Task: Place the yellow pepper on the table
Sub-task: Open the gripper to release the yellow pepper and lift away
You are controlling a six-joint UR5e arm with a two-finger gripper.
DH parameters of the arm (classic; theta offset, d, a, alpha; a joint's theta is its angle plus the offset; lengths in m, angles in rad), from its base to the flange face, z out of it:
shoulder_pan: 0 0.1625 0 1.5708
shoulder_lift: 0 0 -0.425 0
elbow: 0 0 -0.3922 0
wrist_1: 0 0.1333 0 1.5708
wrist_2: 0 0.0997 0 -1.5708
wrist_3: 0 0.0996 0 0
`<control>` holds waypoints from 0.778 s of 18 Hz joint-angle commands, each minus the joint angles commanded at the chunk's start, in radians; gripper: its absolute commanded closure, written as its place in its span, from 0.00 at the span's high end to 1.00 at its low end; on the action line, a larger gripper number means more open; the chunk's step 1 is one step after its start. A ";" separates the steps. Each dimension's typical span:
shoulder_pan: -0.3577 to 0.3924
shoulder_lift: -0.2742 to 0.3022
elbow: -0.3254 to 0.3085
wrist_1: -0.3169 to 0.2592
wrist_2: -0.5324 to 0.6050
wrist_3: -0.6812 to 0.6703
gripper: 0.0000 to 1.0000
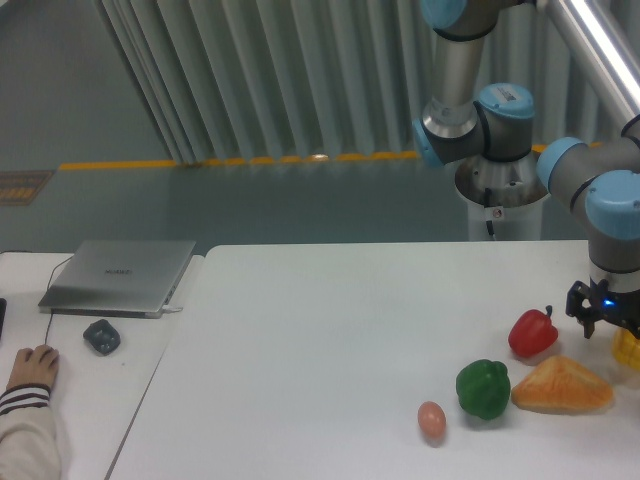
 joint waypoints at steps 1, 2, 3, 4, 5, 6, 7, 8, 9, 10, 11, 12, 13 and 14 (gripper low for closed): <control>-0.002 0.012 0.017 -0.003 -0.024 0.015 1.00; 0.000 0.020 0.028 -0.003 -0.050 0.065 1.00; 0.005 0.038 0.035 -0.003 -0.069 0.159 1.00; 0.014 0.049 0.046 -0.009 -0.080 0.276 1.00; 0.029 0.052 0.051 -0.027 -0.083 0.387 1.00; 0.049 0.054 0.063 -0.052 -0.083 0.484 1.00; 0.064 0.054 0.074 -0.084 -0.081 0.562 1.00; 0.081 0.054 0.087 -0.116 -0.081 0.624 1.00; 0.104 0.054 0.098 -0.145 -0.083 0.681 1.00; 0.122 0.054 0.106 -0.167 -0.084 0.728 1.00; 0.135 0.052 0.106 -0.179 -0.086 0.765 1.00; 0.144 0.051 0.103 -0.186 -0.086 0.787 1.00; 0.150 0.043 0.097 -0.184 -0.086 0.802 1.00; 0.155 0.035 0.097 -0.186 -0.084 0.822 1.00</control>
